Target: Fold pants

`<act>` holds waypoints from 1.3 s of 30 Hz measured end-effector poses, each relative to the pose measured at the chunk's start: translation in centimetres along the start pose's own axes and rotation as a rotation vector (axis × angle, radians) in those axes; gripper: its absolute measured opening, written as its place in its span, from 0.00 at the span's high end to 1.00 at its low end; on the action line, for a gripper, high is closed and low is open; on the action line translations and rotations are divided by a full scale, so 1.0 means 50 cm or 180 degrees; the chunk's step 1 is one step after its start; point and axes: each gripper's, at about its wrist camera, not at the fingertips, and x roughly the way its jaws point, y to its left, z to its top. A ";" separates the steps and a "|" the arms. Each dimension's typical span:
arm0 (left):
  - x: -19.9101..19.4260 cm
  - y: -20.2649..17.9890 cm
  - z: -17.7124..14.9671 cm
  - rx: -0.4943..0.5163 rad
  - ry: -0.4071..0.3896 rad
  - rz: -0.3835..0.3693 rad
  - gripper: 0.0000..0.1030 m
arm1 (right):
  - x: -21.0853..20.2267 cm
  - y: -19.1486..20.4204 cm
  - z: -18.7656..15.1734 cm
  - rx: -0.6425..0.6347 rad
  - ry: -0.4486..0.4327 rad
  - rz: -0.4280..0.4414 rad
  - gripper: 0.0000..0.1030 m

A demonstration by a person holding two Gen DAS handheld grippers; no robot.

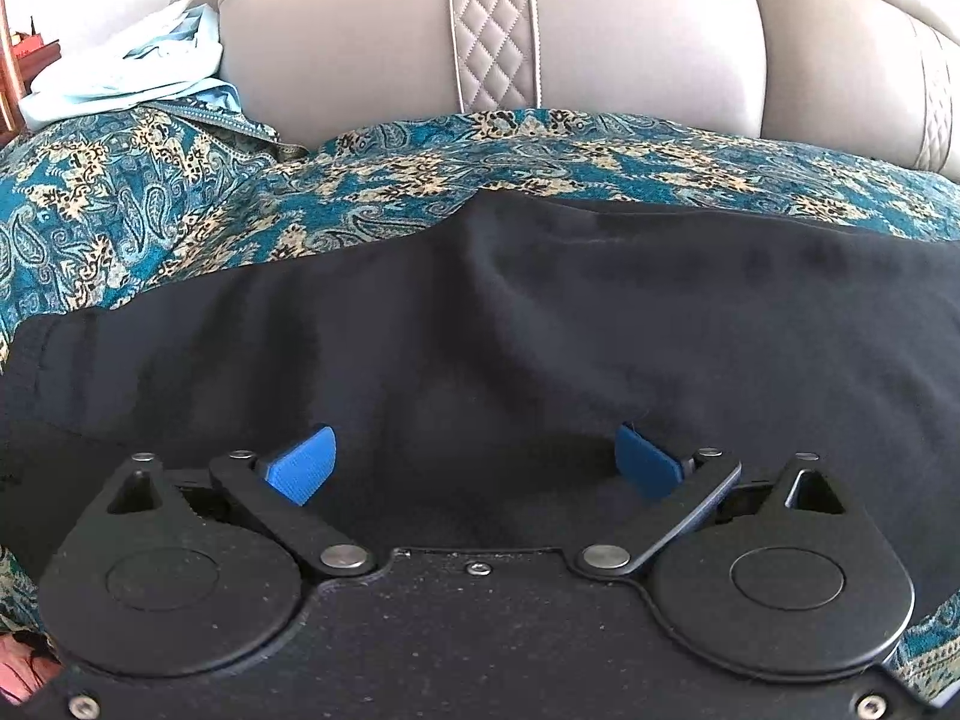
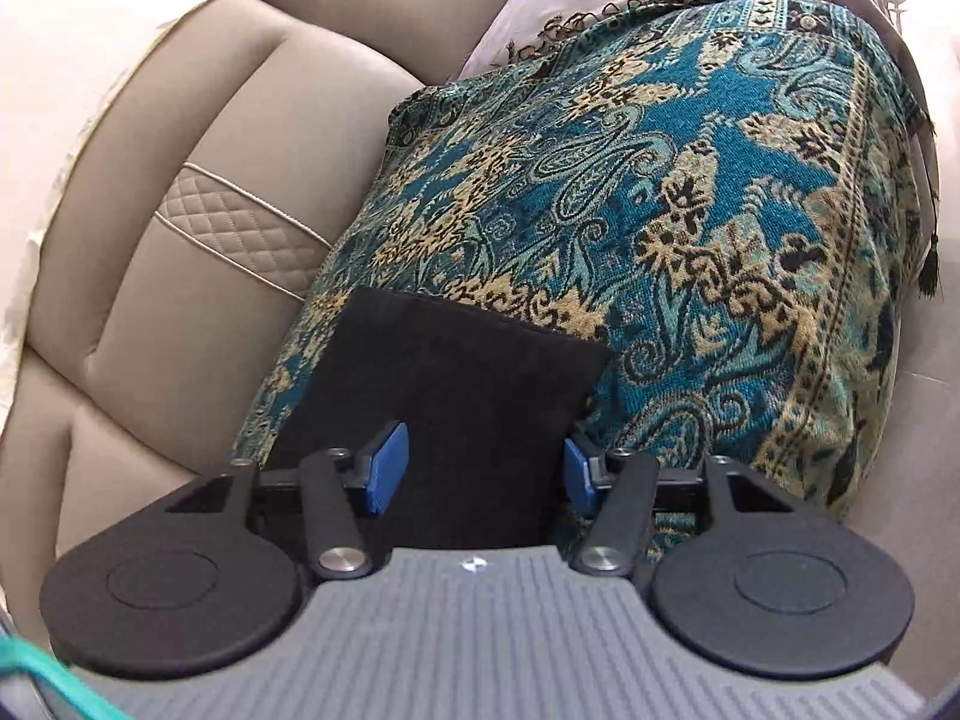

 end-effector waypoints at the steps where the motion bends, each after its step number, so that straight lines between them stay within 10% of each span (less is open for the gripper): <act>1: 0.001 0.000 0.000 -0.0014 0.0003 -0.0002 0.03 | 0.002 0.002 0.002 -0.0026 -0.0030 0.0016 0.41; 9: 0.000 -0.006 -0.002 -0.0062 0.0008 -0.0028 0.04 | 0.036 0.065 -0.018 -0.0767 -0.0187 -0.0146 0.45; 11: -0.003 -0.004 -0.003 -0.0067 0.0002 -0.0046 0.06 | 0.046 0.085 -0.027 -0.0955 -0.0175 -0.0230 0.65; 12: -0.005 -0.004 -0.004 -0.0071 -0.0004 -0.0049 0.11 | 0.052 0.093 -0.029 -0.0972 -0.0137 -0.0255 0.88; 16: -0.023 0.005 -0.010 -0.0077 -0.0061 -0.0104 0.59 | 0.065 0.118 -0.037 -0.0892 -0.0036 -0.0152 0.92; 21: -0.043 0.023 -0.022 -0.0170 -0.0087 -0.0089 0.60 | 0.082 0.224 -0.093 -0.1149 -0.0015 0.0045 0.93; 31: -0.097 0.086 -0.072 -0.0642 -0.0121 -0.0165 0.60 | 0.073 0.528 -0.474 -0.2793 0.0644 0.1040 0.95; 39: -0.122 0.160 -0.123 -0.1107 -0.0045 -0.0166 0.60 | -0.007 0.561 -0.777 -0.4140 0.1222 0.1631 0.95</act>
